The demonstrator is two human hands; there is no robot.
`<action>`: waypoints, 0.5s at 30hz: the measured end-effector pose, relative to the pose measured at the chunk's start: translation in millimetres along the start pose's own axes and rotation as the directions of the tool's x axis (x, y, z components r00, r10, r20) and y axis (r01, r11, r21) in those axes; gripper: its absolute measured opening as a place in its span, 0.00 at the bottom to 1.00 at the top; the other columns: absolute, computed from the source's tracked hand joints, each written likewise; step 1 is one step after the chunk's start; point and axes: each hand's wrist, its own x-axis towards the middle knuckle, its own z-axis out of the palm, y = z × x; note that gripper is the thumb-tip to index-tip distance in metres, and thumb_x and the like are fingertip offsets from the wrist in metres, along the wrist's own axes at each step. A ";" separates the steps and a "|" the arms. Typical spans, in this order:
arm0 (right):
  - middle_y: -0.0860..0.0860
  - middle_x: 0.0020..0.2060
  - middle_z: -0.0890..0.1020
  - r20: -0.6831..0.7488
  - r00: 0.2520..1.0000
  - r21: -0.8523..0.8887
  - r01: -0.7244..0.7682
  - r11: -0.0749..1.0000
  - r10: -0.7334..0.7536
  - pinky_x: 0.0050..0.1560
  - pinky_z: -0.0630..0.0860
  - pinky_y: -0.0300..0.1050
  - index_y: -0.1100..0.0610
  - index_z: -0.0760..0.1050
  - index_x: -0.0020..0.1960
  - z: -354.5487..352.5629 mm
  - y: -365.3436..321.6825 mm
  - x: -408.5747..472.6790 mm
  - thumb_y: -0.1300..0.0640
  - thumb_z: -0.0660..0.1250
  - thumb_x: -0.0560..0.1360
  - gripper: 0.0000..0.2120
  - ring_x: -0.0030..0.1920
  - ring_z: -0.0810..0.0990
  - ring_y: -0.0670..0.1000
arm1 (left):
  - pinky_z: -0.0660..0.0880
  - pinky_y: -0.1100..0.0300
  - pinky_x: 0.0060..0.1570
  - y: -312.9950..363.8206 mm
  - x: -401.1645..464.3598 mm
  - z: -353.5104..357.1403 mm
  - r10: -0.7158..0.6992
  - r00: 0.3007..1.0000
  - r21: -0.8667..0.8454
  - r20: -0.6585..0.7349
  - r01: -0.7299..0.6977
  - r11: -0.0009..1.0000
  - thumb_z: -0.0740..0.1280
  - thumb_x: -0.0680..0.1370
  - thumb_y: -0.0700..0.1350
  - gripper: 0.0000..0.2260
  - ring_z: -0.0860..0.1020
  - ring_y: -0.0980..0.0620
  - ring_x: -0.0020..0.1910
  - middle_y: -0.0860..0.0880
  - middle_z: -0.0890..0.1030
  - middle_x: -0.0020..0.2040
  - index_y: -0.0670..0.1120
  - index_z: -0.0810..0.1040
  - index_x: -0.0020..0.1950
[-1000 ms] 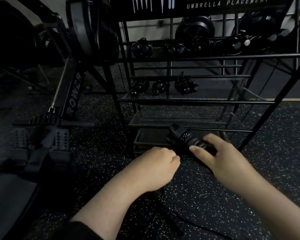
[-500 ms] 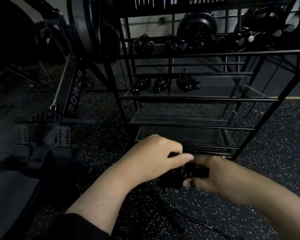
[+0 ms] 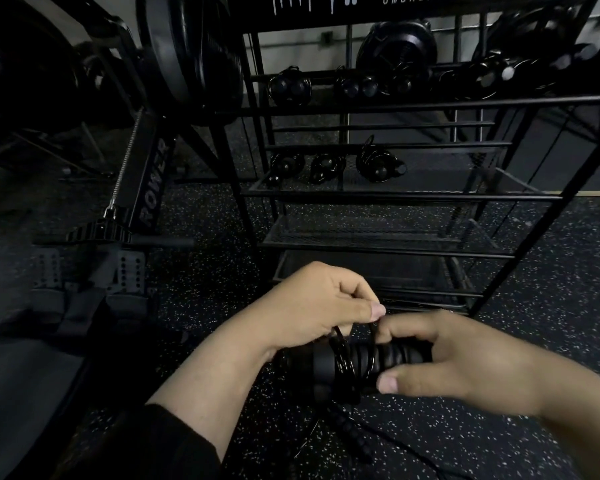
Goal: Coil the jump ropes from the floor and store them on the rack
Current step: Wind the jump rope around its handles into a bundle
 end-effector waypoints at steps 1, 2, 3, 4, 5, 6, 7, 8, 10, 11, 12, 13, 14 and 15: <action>0.42 0.36 0.78 -0.006 1.000 0.012 0.014 1.000 -0.014 0.42 0.72 0.41 0.44 0.79 0.47 0.5 -0.5 -0.7 0.39 0.75 0.72 0.11 0.38 0.74 0.43 | 0.66 0.65 0.31 0.5 0.1 -1.0 0.008 1.000 -0.034 0.026 -0.007 0.999 0.72 0.79 0.45 0.07 0.70 0.57 0.28 0.53 0.75 0.28 0.51 0.83 0.41; 0.42 0.36 0.79 -0.020 1.000 0.016 0.024 1.000 -0.023 0.42 0.72 0.40 0.42 0.78 0.48 1.1 -0.3 -1.0 0.37 0.75 0.71 0.13 0.38 0.74 0.41 | 0.66 0.63 0.32 0.0 0.7 -2.6 0.019 0.999 -0.062 0.044 -0.017 0.998 0.72 0.79 0.46 0.08 0.70 0.57 0.28 0.53 0.75 0.28 0.53 0.83 0.40; 0.42 0.37 0.80 -0.039 0.999 0.014 0.021 1.000 -0.021 0.42 0.74 0.41 0.41 0.77 0.49 1.8 0.1 -1.1 0.36 0.75 0.69 0.15 0.38 0.75 0.41 | 0.65 0.61 0.33 0.1 1.0 -4.3 0.031 0.998 -0.089 0.055 -0.026 0.996 0.72 0.79 0.47 0.08 0.69 0.56 0.28 0.52 0.76 0.28 0.54 0.83 0.40; 0.43 0.40 0.82 -0.058 0.998 0.011 0.014 1.000 -0.014 0.43 0.77 0.44 0.40 0.75 0.52 2.6 0.6 -1.3 0.35 0.75 0.68 0.18 0.40 0.76 0.42 | 0.64 0.60 0.33 0.0 1.1 -5.6 0.049 0.997 -0.111 0.064 -0.042 0.993 0.73 0.78 0.49 0.07 0.69 0.55 0.29 0.51 0.77 0.28 0.55 0.83 0.40; 0.45 0.43 0.83 -0.079 0.997 0.007 0.011 1.000 -0.011 0.46 0.78 0.48 0.39 0.73 0.54 3.2 1.3 -1.3 0.34 0.75 0.67 0.21 0.41 0.77 0.43 | 0.64 0.60 0.33 -0.2 1.0 -6.8 0.067 0.995 -0.127 0.069 -0.058 0.990 0.73 0.77 0.52 0.06 0.69 0.54 0.29 0.47 0.78 0.30 0.55 0.83 0.41; 0.47 0.45 0.84 -0.092 0.996 0.006 0.018 1.000 -0.017 0.47 0.79 0.49 0.39 0.72 0.56 3.5 1.2 -1.7 0.34 0.75 0.67 0.22 0.42 0.77 0.44 | 0.64 0.60 0.33 -1.3 0.8 -8.0 0.083 0.994 -0.137 0.069 -0.073 0.988 0.74 0.76 0.55 0.06 0.69 0.52 0.30 0.43 0.78 0.31 0.55 0.84 0.41; 0.48 0.45 0.83 -0.097 0.995 0.017 0.027 0.999 -0.025 0.45 0.78 0.47 0.39 0.71 0.56 3.5 0.5 -2.3 0.35 0.75 0.68 0.22 0.41 0.77 0.43 | 0.64 0.61 0.33 -2.3 0.3 -8.9 0.086 0.994 -0.148 0.065 -0.075 0.986 0.74 0.76 0.56 0.07 0.70 0.52 0.30 0.43 0.77 0.32 0.56 0.84 0.41; 0.46 0.43 0.83 -0.096 0.995 0.036 0.036 0.999 -0.033 0.44 0.77 0.43 0.39 0.72 0.56 3.4 -0.6 -2.8 0.36 0.76 0.68 0.21 0.40 0.76 0.42 | 0.65 0.63 0.33 -3.8 0.1 -9.2 0.085 0.995 -0.163 0.058 -0.074 0.984 0.73 0.75 0.56 0.07 0.70 0.55 0.30 0.47 0.77 0.31 0.55 0.84 0.40; 0.42 0.39 0.82 -0.088 0.995 0.058 0.052 0.997 -0.047 0.41 0.74 0.38 0.42 0.75 0.51 3.2 -3.5 -3.8 0.40 0.77 0.70 0.16 0.37 0.75 0.40 | 0.67 0.69 0.31 -4.0 -0.5 -9.1 0.064 0.996 -0.186 0.061 -0.052 0.981 0.71 0.74 0.53 0.06 0.72 0.59 0.29 0.54 0.76 0.29 0.53 0.83 0.39; 0.41 0.38 0.81 -0.088 0.995 0.059 0.059 0.997 -0.053 0.41 0.74 0.36 0.42 0.75 0.49 3.1 -4.8 -4.2 0.40 0.77 0.70 0.14 0.37 0.75 0.39 | 0.68 0.70 0.30 -2.5 -0.8 -8.6 0.043 0.996 -0.180 0.074 -0.029 0.983 0.70 0.74 0.51 0.06 0.73 0.61 0.28 0.56 0.77 0.30 0.52 0.82 0.39; 0.41 0.38 0.81 -0.092 0.994 0.060 0.063 0.996 -0.057 0.40 0.74 0.36 0.43 0.76 0.48 3.2 -5.3 -4.3 0.40 0.77 0.69 0.14 0.37 0.75 0.39 | 0.69 0.71 0.30 -2.1 0.2 -8.2 0.023 0.995 -0.158 0.093 -0.008 0.987 0.69 0.76 0.49 0.06 0.74 0.63 0.28 0.57 0.77 0.30 0.50 0.81 0.40; 0.42 0.38 0.81 -0.103 0.993 0.064 0.061 0.996 -0.054 0.40 0.74 0.36 0.43 0.75 0.48 3.7 -5.4 -4.6 0.40 0.77 0.68 0.16 0.37 0.75 0.40 | 0.69 0.72 0.31 -1.3 0.8 -7.9 -0.002 0.993 -0.137 0.117 0.018 0.990 0.68 0.79 0.46 0.07 0.74 0.64 0.28 0.58 0.77 0.29 0.49 0.80 0.40; 0.43 0.39 0.82 -0.121 0.991 0.069 0.056 0.996 -0.048 0.41 0.74 0.37 0.43 0.74 0.50 4.4 -4.9 -4.8 0.39 0.76 0.67 0.18 0.37 0.75 0.40 | 0.69 0.73 0.31 -0.4 1.1 -7.7 -0.028 0.989 -0.123 0.143 0.046 0.991 0.67 0.81 0.43 0.09 0.73 0.65 0.27 0.59 0.77 0.28 0.48 0.79 0.40; 0.44 0.41 0.82 -0.138 0.989 0.072 0.052 0.996 -0.042 0.41 0.75 0.39 0.43 0.72 0.52 5.0 -4.3 -5.0 0.38 0.76 0.66 0.20 0.38 0.76 0.41 | 0.69 0.73 0.32 0.7 1.0 -8.0 -0.056 0.985 -0.119 0.163 0.076 0.990 0.65 0.82 0.42 0.11 0.73 0.65 0.27 0.60 0.76 0.27 0.48 0.78 0.40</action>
